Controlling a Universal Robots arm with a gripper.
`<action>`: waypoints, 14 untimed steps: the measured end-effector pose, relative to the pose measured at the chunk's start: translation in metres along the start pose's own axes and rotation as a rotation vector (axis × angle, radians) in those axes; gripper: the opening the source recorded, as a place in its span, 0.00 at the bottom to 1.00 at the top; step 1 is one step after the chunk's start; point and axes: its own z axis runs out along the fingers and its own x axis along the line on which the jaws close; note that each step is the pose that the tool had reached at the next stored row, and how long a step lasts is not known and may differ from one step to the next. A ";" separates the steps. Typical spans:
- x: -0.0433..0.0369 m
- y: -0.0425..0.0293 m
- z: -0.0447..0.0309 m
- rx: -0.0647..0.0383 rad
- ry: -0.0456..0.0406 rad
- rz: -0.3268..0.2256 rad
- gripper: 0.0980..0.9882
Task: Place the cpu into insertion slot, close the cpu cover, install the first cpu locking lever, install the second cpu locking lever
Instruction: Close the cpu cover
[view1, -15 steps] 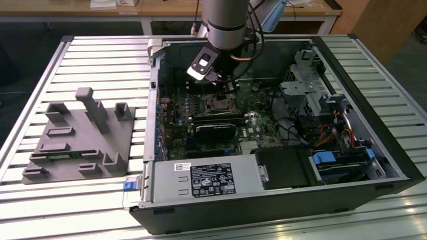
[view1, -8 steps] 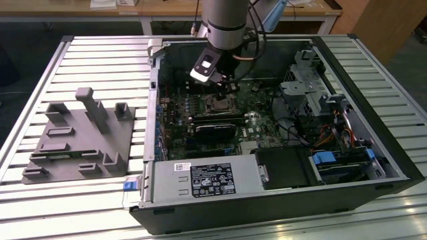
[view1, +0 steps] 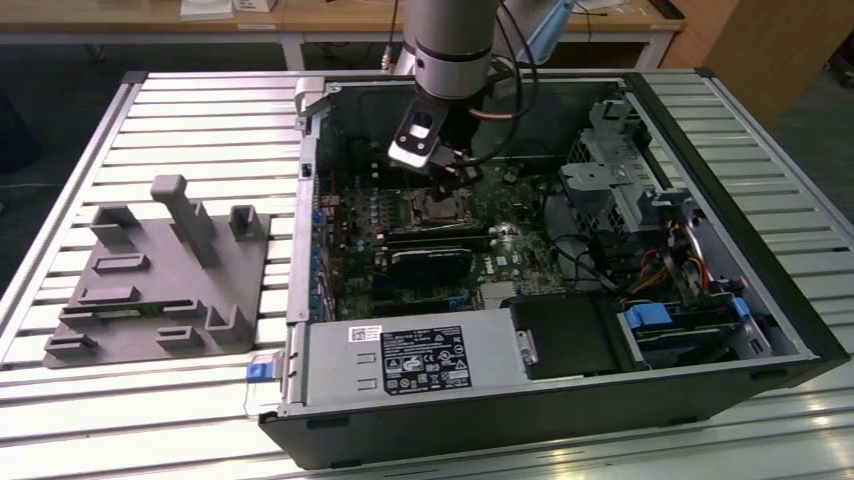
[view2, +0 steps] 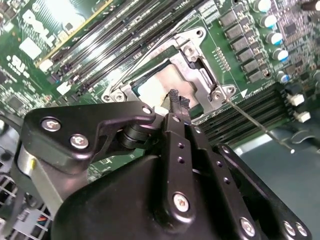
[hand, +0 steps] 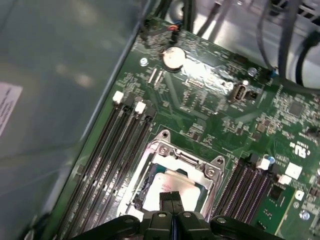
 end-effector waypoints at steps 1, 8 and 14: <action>0.0000 0.0000 0.0000 0.000 0.0000 -0.015 0.01; 0.0000 0.0000 0.0001 0.001 0.0013 -0.125 0.01; 0.0000 0.0000 0.0002 0.002 0.0023 -0.216 0.01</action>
